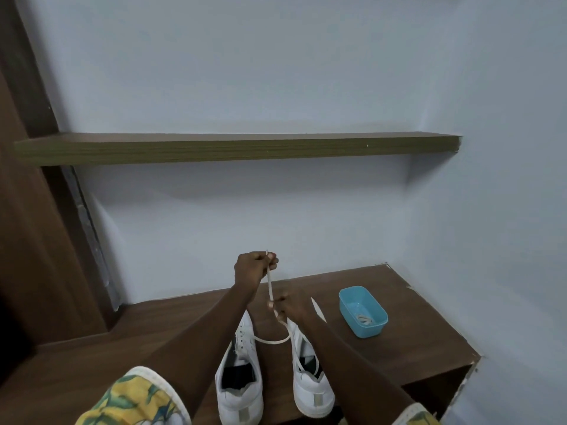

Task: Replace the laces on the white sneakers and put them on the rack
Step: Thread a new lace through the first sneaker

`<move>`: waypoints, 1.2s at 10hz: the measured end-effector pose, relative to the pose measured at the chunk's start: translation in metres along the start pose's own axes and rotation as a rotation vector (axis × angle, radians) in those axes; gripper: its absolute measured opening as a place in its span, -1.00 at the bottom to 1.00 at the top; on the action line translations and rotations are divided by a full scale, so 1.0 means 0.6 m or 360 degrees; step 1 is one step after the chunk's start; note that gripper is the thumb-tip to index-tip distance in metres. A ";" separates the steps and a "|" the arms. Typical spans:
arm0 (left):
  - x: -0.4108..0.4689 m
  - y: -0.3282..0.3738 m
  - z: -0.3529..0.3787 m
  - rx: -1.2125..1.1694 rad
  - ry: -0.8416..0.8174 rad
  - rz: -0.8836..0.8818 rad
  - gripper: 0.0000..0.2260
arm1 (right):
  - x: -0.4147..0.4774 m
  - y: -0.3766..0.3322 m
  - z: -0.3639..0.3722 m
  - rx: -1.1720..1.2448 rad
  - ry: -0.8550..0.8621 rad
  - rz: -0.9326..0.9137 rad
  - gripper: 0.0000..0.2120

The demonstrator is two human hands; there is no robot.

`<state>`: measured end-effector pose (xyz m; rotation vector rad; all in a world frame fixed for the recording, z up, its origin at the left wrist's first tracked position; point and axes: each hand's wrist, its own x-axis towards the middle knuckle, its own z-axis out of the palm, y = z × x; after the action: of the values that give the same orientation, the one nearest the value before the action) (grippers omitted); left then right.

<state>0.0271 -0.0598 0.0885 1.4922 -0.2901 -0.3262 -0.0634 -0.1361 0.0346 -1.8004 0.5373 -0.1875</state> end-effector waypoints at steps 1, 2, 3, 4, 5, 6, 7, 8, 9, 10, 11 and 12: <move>-0.005 -0.009 0.001 -0.0131 -0.0012 -0.0065 -0.90 | -0.001 0.037 -0.015 -0.0215 0.0109 -0.0017 -0.82; -0.005 -0.037 0.001 0.0089 0.0021 -0.0054 -0.81 | -0.002 0.081 -0.043 -0.0775 0.0456 0.0083 -0.75; -0.001 -0.063 0.006 0.0603 0.0022 -0.0040 -0.77 | -0.013 0.113 -0.068 -0.0912 0.0588 0.0220 -0.71; -0.001 -0.085 0.016 0.0863 -0.0136 -0.0171 -0.70 | -0.013 0.126 -0.061 -0.1046 0.0393 0.0200 -0.67; 0.020 -0.116 0.032 0.1155 -0.0245 -0.0202 -0.66 | -0.008 0.140 -0.044 -0.1112 0.0340 0.0192 -0.61; -0.003 -0.127 0.042 0.0979 -0.0486 -0.0427 -0.67 | -0.003 0.155 -0.038 -0.1238 0.0388 0.0156 -0.64; -0.008 -0.151 0.051 0.0799 -0.0503 -0.0307 -0.91 | 0.002 0.165 -0.035 -0.1228 0.0417 0.0138 -0.64; -0.012 -0.169 0.069 0.0704 -0.0433 -0.0248 -0.87 | 0.009 0.171 -0.042 -0.1150 0.0507 0.0158 -0.66; -0.012 -0.181 0.081 0.0811 -0.0405 -0.0247 -0.84 | 0.013 0.176 -0.050 -0.1004 0.0610 0.0236 -0.67; -0.011 -0.199 0.101 0.0892 -0.0427 -0.0253 -0.79 | 0.018 0.183 -0.056 -0.0792 0.0661 0.0289 -0.68; -0.010 -0.212 0.115 0.0985 -0.0411 -0.0239 -0.86 | 0.021 0.188 -0.062 -0.0690 0.0662 0.0329 -0.69; -0.013 -0.221 0.122 0.1039 -0.0337 -0.0139 -0.87 | 0.027 0.193 -0.068 -0.0598 0.0676 0.0376 -0.70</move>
<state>-0.0129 -0.1308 -0.0397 2.1198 -0.5361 -0.4898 -0.0954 -0.2025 -0.0648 -2.0481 1.1425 -0.3256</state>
